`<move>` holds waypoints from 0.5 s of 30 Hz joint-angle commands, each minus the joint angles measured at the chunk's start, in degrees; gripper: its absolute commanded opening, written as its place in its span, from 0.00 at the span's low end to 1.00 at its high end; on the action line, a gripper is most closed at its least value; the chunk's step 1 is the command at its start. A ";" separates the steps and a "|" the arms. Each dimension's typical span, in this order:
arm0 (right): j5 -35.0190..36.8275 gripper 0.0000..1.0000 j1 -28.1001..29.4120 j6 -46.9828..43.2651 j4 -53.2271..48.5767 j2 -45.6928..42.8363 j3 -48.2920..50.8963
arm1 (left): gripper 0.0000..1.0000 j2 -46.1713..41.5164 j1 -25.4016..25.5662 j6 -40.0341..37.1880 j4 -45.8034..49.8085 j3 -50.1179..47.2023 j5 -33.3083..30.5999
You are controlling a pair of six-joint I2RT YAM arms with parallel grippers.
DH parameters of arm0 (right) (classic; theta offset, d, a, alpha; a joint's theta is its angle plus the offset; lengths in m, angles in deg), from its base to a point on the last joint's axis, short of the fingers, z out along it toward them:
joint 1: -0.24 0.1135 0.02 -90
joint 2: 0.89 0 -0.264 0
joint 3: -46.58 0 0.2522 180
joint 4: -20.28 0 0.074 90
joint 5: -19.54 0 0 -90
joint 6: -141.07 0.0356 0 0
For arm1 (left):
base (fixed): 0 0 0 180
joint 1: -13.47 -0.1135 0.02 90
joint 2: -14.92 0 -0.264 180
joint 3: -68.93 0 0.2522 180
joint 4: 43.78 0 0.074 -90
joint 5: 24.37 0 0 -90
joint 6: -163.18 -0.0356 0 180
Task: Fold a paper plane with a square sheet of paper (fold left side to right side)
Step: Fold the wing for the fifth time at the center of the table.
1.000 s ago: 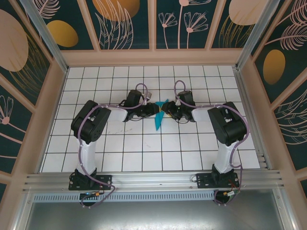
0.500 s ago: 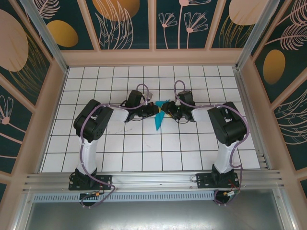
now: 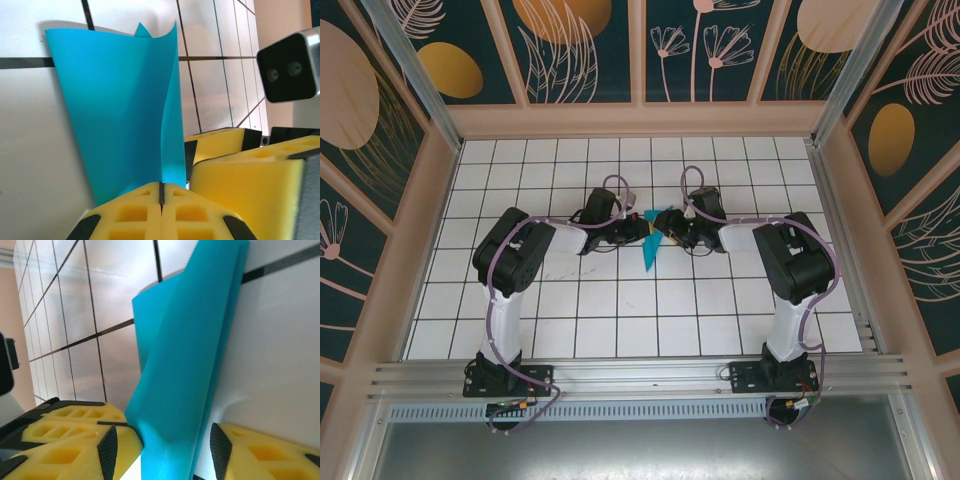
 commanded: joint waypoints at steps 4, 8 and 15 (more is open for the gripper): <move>-1.28 0.65 -1.08 -0.32 3.52 0.23 -0.83 | 0.00 -1.64 -0.65 -1.81 -0.47 -0.79 -0.89; 0.04 0.70 -1.09 0.28 2.07 1.49 -2.19 | 0.00 -1.71 -0.74 -1.89 -0.40 -1.02 -1.29; 0.29 0.73 -1.09 -0.19 0.99 2.43 -4.25 | 0.00 -1.79 -0.74 -2.46 0.47 -0.94 -2.89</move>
